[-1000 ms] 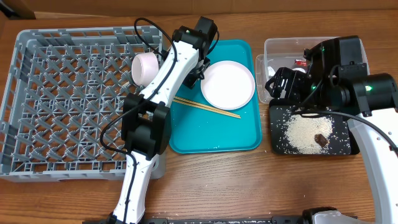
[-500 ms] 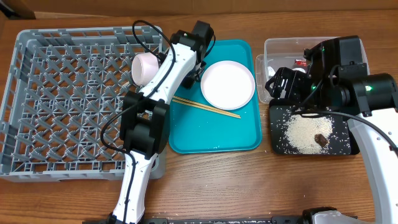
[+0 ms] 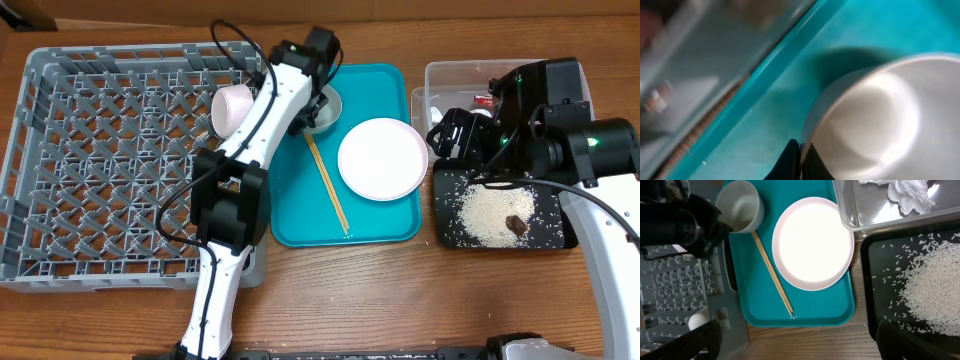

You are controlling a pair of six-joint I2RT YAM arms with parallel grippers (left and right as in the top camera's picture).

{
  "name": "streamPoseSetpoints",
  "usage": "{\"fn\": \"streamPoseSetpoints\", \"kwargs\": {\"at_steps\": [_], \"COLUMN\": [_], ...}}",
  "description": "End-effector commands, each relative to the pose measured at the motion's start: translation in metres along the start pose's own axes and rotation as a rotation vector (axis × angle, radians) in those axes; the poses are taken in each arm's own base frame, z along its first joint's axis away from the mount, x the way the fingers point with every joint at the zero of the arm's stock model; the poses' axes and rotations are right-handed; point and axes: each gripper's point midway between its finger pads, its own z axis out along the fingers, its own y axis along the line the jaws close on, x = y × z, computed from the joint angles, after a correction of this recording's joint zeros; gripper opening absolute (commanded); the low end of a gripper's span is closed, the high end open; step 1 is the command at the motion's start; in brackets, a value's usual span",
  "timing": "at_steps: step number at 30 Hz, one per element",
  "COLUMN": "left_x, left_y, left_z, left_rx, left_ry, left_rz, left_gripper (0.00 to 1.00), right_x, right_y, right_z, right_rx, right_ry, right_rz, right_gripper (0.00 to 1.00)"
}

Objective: Sort waste into correct bins and load items into the dishwasher
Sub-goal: 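Lift the small white bowl with the left gripper over the rack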

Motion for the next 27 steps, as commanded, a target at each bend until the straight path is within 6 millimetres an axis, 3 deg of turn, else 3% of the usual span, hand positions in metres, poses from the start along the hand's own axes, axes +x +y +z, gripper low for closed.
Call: {"fn": "streamPoseSetpoints", "kwargs": {"at_steps": [1, 2, 4, 9, 11, 16, 19, 22, 27], "left_x": [-0.036, -0.044, -0.055, -0.079, -0.080, -0.063, -0.061, -0.068, -0.079], "left_y": [-0.017, -0.023, -0.017, 0.026, 0.042, 0.035, 0.050, 0.085, 0.177], "left_z": [-0.038, -0.055, -0.071, -0.113, -0.128, -0.161, -0.189, -0.210, -0.223], "left_rx": [0.065, 0.083, 0.049, -0.130, -0.162, 0.014, 0.045, -0.013, -0.161], "left_ry": [-0.127, -0.164, -0.209, -0.275, -0.259, -0.215, -0.232, -0.259, -0.243], "left_rz": [0.333, 0.520, 0.666, 0.758, 0.780, 0.901, 0.904, 0.886, 0.781], "left_gripper": [0.04, 0.04, 0.04, 0.04, 0.04, 0.04, 0.04, 0.04, 0.04], "right_x": [-0.002, -0.002, -0.002, -0.002, -0.002, -0.002, -0.002, -0.002, -0.002], "right_y": [-0.002, -0.002, -0.002, -0.002, -0.002, -0.002, -0.002, -0.002, -0.002], "right_z": [0.000, 0.001, 0.000, 0.001, 0.000, 0.000, 0.000, 0.001, 0.000], "right_rx": [0.009, 0.009, 0.009, 0.009, 0.009, 0.009, 0.009, 0.009, 0.009], "right_ry": [-0.008, -0.008, -0.008, -0.008, -0.008, -0.008, -0.008, -0.008, -0.008], "right_rz": [-0.006, -0.006, -0.006, -0.006, -0.006, -0.006, -0.006, -0.006, -0.006], "right_gripper": [0.99, 1.00, 1.00, 1.00, 1.00, 1.00, 1.00, 1.00, 1.00]}}
